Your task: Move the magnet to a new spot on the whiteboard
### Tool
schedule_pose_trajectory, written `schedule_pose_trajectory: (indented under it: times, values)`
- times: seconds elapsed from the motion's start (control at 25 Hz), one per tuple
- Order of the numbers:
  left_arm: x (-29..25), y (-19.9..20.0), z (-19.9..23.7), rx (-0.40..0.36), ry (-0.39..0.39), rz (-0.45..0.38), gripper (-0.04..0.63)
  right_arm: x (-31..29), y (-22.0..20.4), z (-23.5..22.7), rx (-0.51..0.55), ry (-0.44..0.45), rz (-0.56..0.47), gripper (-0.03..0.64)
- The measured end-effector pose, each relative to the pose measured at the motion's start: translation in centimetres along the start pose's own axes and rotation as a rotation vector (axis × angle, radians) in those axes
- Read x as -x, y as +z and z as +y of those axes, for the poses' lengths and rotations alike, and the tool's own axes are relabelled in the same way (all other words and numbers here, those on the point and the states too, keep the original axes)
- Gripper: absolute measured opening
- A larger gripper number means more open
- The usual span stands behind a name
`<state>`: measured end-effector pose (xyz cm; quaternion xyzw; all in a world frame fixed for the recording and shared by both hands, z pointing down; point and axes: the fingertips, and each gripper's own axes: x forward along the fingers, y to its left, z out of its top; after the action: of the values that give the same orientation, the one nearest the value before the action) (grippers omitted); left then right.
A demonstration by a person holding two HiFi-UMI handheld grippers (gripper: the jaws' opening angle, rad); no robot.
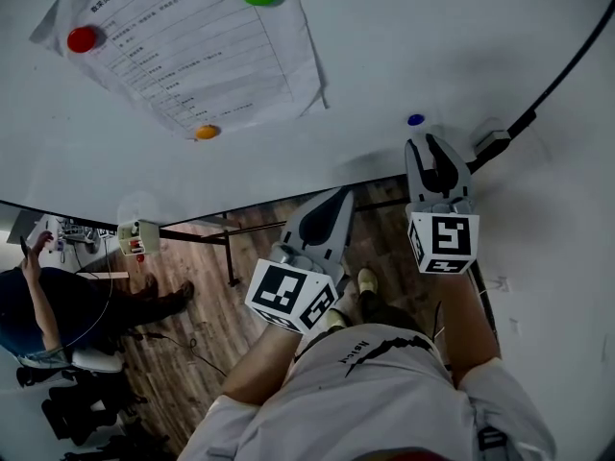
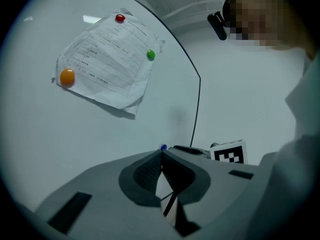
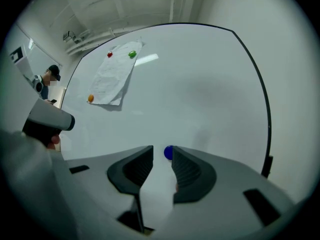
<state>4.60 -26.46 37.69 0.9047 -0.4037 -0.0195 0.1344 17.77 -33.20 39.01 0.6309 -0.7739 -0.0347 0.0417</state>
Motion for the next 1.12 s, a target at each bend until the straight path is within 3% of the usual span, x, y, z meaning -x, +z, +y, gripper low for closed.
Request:
schedule_pose_trajectory:
  times: [0.36, 1.12]
  values:
    - [3.8, -0.1, -2.6, -0.011, -0.029, -0.008, 0.011, 5.0, 1.1, 2.8, -0.026, 0.027, 0.0, 0.121]
    - [12.6, -0.3, -7.2, -0.038, -0.062, -0.031, 0.011, 16.4, 4.1, 12.0, -0.119, 0.148, -0.006, 0.026]
